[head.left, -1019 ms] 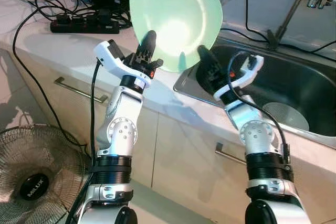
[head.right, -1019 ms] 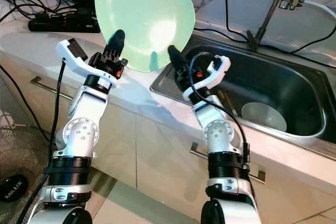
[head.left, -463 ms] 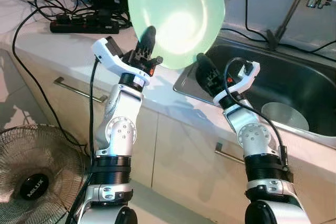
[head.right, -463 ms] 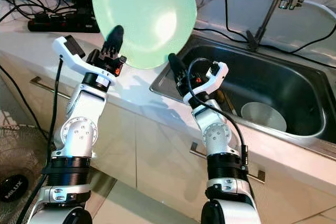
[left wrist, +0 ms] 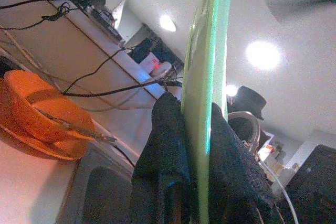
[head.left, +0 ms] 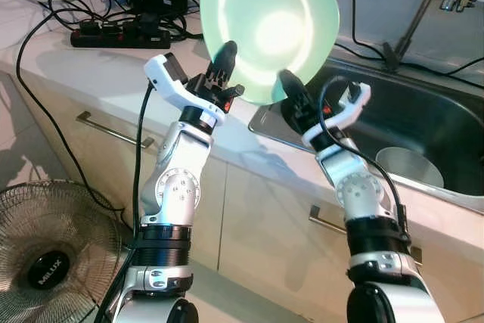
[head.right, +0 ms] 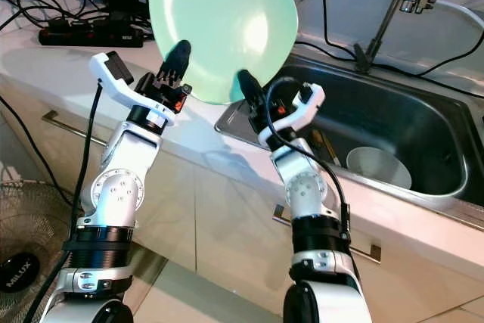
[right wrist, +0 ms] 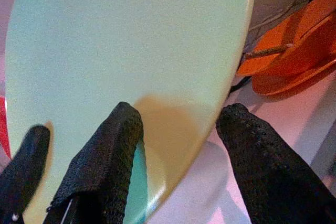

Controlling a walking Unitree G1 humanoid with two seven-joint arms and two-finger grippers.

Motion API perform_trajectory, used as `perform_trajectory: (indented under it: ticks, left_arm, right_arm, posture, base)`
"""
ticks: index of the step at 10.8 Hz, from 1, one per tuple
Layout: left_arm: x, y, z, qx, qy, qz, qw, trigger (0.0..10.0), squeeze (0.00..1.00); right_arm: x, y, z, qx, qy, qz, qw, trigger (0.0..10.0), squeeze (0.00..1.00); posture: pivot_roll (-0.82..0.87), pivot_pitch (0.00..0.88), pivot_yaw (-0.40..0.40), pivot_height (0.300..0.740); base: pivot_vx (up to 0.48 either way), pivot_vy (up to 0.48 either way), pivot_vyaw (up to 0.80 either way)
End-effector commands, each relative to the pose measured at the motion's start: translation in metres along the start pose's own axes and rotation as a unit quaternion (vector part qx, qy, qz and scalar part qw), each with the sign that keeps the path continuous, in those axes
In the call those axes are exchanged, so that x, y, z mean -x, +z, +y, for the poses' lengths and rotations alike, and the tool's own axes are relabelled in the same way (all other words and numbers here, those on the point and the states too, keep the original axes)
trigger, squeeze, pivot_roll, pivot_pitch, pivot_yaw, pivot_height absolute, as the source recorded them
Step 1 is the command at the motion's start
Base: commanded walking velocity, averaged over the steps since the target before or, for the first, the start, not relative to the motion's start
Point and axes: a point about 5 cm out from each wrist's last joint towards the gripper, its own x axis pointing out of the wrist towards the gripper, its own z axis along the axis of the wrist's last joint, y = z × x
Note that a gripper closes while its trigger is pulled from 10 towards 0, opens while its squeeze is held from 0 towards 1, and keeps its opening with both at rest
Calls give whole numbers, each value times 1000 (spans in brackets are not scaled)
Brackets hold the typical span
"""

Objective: Kitchen organization

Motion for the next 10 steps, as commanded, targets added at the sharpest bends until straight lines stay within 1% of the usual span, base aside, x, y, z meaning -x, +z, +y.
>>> perform_trajectory:
  ticks: [1, 3, 4, 5, 7, 10]
  left_arm:
    - [-10, -3, -25, 24, -52, -8, 998, 10000, 0]
    - [-8, -5, -22, 24, -47, -4, 999, 10000, 0]
    - [-8, -5, -21, 25, -43, -3, 999, 10000, 0]
    - [-8, -6, -19, 22, -39, -2, 999, 10000, 0]
    - [-7, -7, -18, 23, -38, 0, 999, 10000, 0]
    - [-4, -10, -13, 39, -25, 7, 999, 10000, 0]
  right_arm:
    - [-4, 6, 3, -6, 6, -15, 1000, 10000, 0]
    - [-9, 16, 6, -17, 8, -43, 999, 10000, 0]
    - [-11, 20, 5, -24, 2, -56, 998, 8706, 0]
    - [-11, 23, 3, -29, -5, -62, 998, 0, 0]
    - [-12, 22, 6, -35, 4, -64, 997, 0, 0]
    - [-14, 19, 9, -63, 16, -74, 995, 0, 0]
  posture:
    - [237, 0, -68, 740]
    - [237, 0, -67, 740]
    - [237, 0, -67, 740]
    - [238, 0, -66, 740]
    - [243, 0, -64, 740]
    - [253, 0, -54, 740]
  base:
    - [0, 0, 0]
    - [0, 0, 0]
    - [0, 0, 0]
    - [0, 0, 0]
    - [0, 0, 0]
    - [0, 0, 0]
